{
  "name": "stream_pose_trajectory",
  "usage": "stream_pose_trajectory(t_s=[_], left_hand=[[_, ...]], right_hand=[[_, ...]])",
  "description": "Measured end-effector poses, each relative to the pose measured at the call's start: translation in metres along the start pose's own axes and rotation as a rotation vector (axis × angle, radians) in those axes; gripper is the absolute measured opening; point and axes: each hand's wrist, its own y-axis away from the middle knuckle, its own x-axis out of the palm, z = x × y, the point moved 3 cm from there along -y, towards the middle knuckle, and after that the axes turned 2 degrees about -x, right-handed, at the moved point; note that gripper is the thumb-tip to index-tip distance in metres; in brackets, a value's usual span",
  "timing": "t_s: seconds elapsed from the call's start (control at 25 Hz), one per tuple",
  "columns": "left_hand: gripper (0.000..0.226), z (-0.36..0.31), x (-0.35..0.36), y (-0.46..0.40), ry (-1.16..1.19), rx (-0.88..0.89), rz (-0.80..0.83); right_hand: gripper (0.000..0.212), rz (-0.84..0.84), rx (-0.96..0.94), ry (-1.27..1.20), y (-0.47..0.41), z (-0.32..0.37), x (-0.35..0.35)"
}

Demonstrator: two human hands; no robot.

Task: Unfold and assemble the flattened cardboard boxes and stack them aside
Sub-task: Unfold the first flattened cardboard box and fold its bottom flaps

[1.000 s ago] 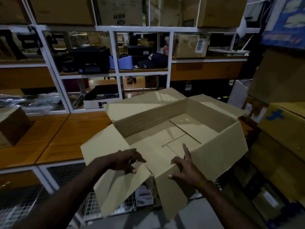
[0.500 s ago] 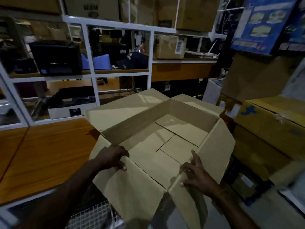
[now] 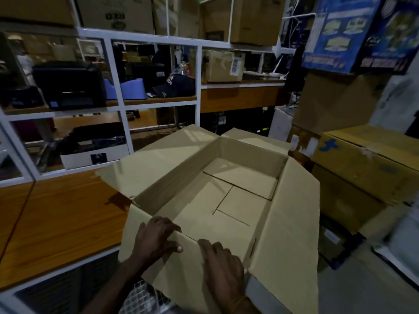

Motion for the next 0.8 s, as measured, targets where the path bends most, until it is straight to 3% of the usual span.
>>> stream_pose_trajectory(t_s=[0.16, 0.44, 0.8], left_hand=[[0.059, -0.011, -0.004, 0.05, 0.038, -0.093, -0.052], [0.065, -0.047, -0.014, 0.158, 0.009, -0.329, -0.105], [0.042, -0.085, -0.03, 0.269, -0.01, -0.641, -0.184]], right_hand=[[0.07, 0.025, -0.032, -0.036, 0.033, 0.001, -0.008], [0.062, -0.099, -0.112, -0.204, 0.105, 0.009, -0.019], [0.056, -0.082, -0.18, -0.183, 0.155, 0.038, -0.031]])
